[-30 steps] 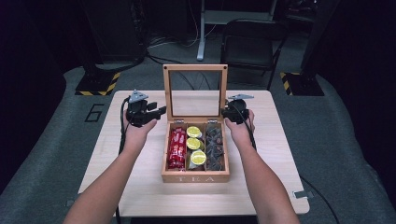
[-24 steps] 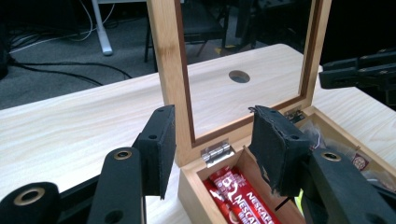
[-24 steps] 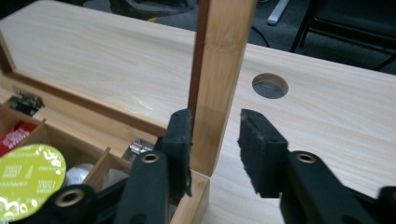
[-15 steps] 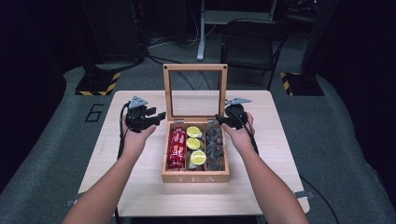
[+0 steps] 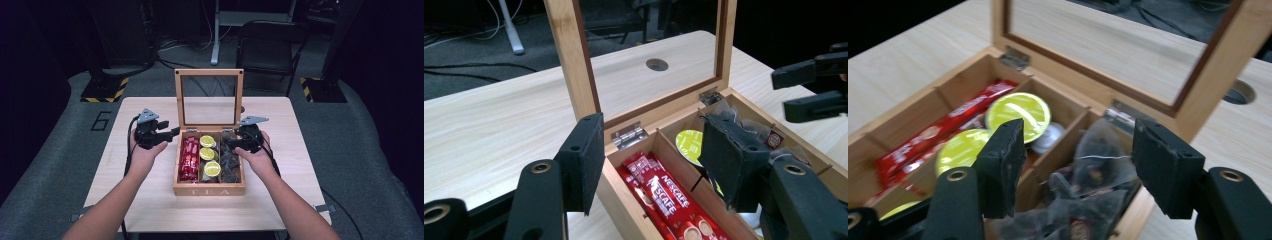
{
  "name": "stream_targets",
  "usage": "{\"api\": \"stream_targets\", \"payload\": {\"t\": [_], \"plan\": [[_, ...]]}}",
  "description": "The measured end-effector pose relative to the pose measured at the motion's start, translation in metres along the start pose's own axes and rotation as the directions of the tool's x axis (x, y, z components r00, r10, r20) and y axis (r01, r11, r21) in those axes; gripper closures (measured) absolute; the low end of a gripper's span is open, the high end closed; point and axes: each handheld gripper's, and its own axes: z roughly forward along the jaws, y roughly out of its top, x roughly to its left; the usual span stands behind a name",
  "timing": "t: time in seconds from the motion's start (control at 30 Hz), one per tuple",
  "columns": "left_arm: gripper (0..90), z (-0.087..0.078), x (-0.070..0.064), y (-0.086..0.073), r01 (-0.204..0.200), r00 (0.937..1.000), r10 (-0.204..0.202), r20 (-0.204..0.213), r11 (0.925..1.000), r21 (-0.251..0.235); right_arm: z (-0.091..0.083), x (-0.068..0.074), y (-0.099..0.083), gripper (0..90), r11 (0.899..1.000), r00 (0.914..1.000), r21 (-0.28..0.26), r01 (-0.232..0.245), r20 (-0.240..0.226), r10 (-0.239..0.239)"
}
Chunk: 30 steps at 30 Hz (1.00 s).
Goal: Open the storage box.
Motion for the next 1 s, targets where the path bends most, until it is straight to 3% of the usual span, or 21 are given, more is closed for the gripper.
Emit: {"api": "stream_targets", "payload": {"t": [0.17, 0.33, 0.5, 0.73, 1.0], "plan": [[42.9, -0.004, 0.002, 0.0, -0.001, 1.0, 0.001, 0.0, 0.9999, -0.012, -0.007, 0.011, -0.001, 38.6, 0.999, 0.9991, 0.002, 0.042, -0.012, -0.041], [42.8, -0.007, 0.003, -0.001, 0.0, 1.0, 0.0, 0.0, 0.9999, -0.011, -0.013, 0.026, -0.003, 37.0, 0.996, 0.9945, 0.0, 0.085, -0.061, -0.085], [42.8, -0.009, 0.003, -0.003, -0.001, 1.0, 0.001, 0.006, 1.0, -0.004, -0.014, 0.032, -0.005, 34.0, 0.996, 0.9931, 0.0, 0.09, -0.075, -0.09], [42.8, -0.01, 0.003, -0.003, 0.001, 1.0, -0.001, 0.006, 0.9999, -0.012, -0.011, 0.034, -0.013, 30.4, 0.995, 0.9906, 0.046, 0.09, -0.107, -0.085], [42.8, -0.01, 0.001, -0.004, 0.0, 1.0, 0.0, 0.009, 0.9999, -0.016, -0.008, 0.051, -0.02, 30.3, 0.988, 0.9805, 0.04, 0.146, -0.139, -0.139]]}}
